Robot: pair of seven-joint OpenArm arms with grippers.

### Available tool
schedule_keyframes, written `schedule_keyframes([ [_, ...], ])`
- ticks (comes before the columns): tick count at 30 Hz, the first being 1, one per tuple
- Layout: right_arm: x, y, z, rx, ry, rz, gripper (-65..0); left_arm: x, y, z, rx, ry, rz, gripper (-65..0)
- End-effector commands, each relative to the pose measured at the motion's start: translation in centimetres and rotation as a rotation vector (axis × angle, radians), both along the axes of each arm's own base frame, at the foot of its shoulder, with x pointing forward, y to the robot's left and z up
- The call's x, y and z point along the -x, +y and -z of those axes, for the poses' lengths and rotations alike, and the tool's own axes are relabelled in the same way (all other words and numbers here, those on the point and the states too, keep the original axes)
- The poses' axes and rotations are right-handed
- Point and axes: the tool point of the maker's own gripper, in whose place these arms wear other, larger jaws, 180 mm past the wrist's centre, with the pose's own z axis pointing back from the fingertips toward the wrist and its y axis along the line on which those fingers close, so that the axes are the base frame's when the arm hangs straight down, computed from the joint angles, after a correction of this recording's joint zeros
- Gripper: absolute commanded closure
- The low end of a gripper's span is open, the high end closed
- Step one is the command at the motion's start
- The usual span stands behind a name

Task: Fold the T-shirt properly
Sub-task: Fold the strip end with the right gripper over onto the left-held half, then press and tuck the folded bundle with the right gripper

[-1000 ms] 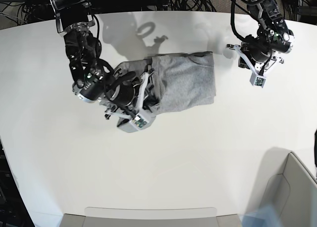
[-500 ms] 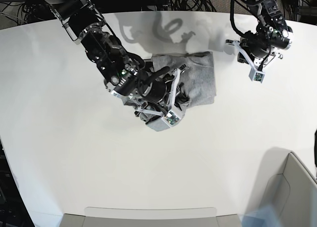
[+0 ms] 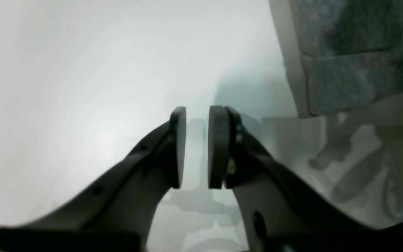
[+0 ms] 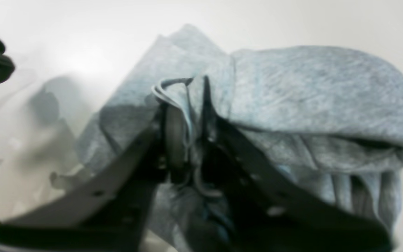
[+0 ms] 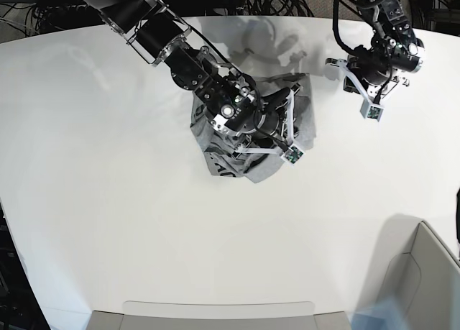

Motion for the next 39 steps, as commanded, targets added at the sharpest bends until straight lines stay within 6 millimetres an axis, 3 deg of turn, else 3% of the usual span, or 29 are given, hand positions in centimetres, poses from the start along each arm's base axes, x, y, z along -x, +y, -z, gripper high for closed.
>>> schedule_keyframes([
  [1, 0.0, 1.5, -1.6, -0.035, -0.047, -0.041, -20.5, -0.6, 0.2, -0.7, -0.007, -0.031, 0.004, -11.1],
  [5, 2.8, 3.3, -1.3, 0.017, -0.09, -0.191, -31.5, -0.6, 0.1, -0.7, -0.005, -0.031, 0.005, -11.1],
  [9, 5.0, 5.0, -1.9, 0.009, -0.122, -0.285, -32.2, -0.6, 0.0, -0.7, -0.004, -0.031, 0.008, -11.1],
  [14, 5.4, 6.0, -4.9, -0.056, -0.185, -0.312, -32.2, -0.6, 0.0, -0.7, -0.003, -0.031, 0.006, -11.1],
  [19, 3.0, 5.2, -10.2, -0.153, -0.288, -0.252, -32.2, -0.6, -0.1, -0.7, -0.002, -0.031, 0.009, -11.1],
  [21, 1.1, 3.5, -11.7, -0.181, -0.304, -0.171, -32.1, -0.6, -0.1, -0.7, -0.002, -0.031, 0.011, -11.1],
  [23, -0.7, 1.0, -11.9, -0.159, -0.304, -0.098, -31.8, -0.6, -0.5, -0.6, 0.01, -0.031, 0.008, -11.1],
  [26, -2.2, -2.4, -11.1, -0.084, -0.296, -0.036, -26.8, -0.7, -0.8, -0.6, 0.016, -0.034, 0.007, -11.1],
  [33, -1.5, -7.1, -7.9, 0.043, -0.243, 0.001, -2.5, -1.0, -0.8, -0.7, 0.019, -0.043, 0.007, -11.1],
  [37, -1.1, -8.0, -5.6, 0.073, -0.179, 0.026, 0.0, -1.0, -0.9, -0.7, 0.022, -0.043, 0.007, -11.2],
  [39, -0.6, -7.5, -4.3, 0.076, -0.135, 0.02, -1.0, -1.0, -0.9, -0.7, 0.022, -0.043, 0.007, -11.2],
])
